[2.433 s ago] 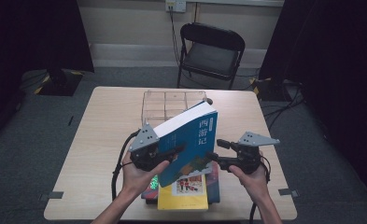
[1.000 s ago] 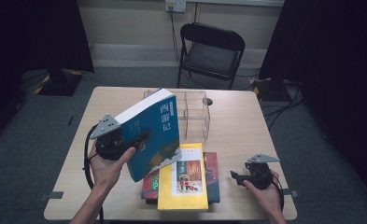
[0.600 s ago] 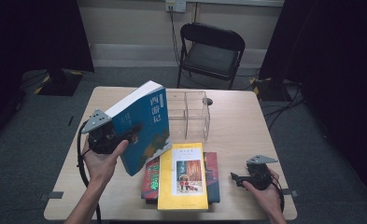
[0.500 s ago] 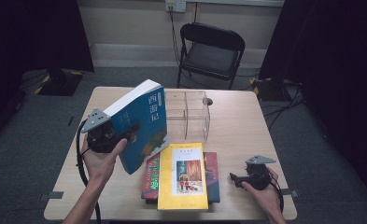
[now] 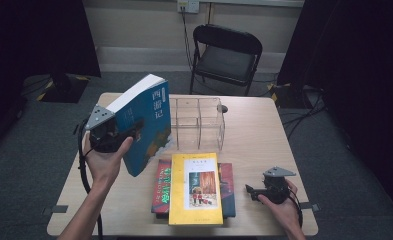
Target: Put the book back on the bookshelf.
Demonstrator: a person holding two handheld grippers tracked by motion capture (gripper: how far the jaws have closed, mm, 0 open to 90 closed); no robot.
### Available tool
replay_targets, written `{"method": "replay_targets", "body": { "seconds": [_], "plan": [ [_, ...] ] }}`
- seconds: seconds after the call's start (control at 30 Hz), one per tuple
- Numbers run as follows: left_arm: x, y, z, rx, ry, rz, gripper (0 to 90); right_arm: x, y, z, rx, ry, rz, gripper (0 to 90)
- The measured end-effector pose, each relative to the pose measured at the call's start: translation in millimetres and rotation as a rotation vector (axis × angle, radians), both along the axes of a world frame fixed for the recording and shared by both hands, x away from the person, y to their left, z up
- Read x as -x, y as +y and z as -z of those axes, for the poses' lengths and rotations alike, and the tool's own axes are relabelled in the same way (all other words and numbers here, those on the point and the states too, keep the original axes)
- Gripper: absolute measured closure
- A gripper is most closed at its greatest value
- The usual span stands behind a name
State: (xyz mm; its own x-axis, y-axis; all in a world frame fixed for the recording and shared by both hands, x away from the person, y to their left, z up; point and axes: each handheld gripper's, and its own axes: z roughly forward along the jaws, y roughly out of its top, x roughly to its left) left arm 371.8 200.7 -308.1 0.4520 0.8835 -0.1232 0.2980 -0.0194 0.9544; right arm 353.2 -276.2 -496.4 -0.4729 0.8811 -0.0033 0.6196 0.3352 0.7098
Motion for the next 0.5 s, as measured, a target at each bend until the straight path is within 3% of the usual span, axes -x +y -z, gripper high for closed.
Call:
{"method": "replay_targets", "body": {
  "seconds": [0.27, 0.5],
  "plan": [
    [-24.1, -15.5, -1.9, -0.025, 0.034, -0.058, 62.1, -0.3, -0.4, 0.6, -0.002, -0.006, -0.007, 13.1],
    [-35.3, -34.0, -2.0, -0.055, 0.016, -0.1, 62.1, -0.3, -0.8, 1.0, -0.003, -0.011, -0.011, 13.1]
  ]
}}
